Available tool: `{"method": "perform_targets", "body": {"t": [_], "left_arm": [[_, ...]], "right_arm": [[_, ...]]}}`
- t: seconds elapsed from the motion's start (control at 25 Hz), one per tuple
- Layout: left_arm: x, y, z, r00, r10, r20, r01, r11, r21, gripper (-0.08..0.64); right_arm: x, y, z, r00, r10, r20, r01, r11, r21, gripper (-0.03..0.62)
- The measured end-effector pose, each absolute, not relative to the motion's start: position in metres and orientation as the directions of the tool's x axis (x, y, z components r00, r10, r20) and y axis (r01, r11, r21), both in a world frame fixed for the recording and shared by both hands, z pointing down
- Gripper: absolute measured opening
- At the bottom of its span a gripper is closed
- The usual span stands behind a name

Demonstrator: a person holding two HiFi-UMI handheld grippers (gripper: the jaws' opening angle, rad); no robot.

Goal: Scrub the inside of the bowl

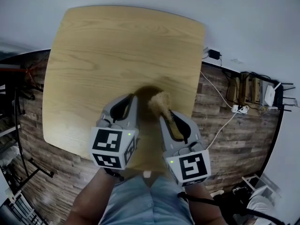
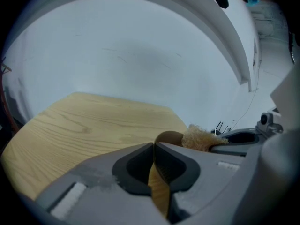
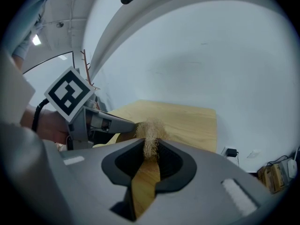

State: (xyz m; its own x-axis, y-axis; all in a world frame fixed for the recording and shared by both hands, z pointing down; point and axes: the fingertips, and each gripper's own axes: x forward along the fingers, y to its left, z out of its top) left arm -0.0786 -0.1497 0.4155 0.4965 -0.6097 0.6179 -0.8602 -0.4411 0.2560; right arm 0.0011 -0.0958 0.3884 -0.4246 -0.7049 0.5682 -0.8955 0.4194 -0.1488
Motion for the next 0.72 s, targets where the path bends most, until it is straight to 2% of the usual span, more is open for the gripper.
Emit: {"method": "perform_targets", "body": {"t": [0.24, 0.56, 0.72], "left_arm": [[-0.072, -0.151, 0.409, 0.496, -0.607, 0.621, -0.850, -0.485, 0.205, 0.032], [-0.062, -0.158, 0.404, 0.561, -0.578, 0.593, -0.811, -0.528, 0.252, 0.031], [-0.057, -0.156, 0.405, 0.606, -0.547, 0.577, -0.777, -0.561, 0.285, 0.031]], "right_arm": [[-0.008, -0.102, 0.388, -0.442, -0.687, 0.577, -0.874, 0.475, -0.103, 0.075], [-0.008, -0.120, 0.408, -0.410, -0.624, 0.666, -0.868, 0.491, -0.074, 0.071], [-0.020, -0.118, 0.424, -0.409, -0.552, 0.727, -0.845, 0.529, -0.074, 0.067]]}}
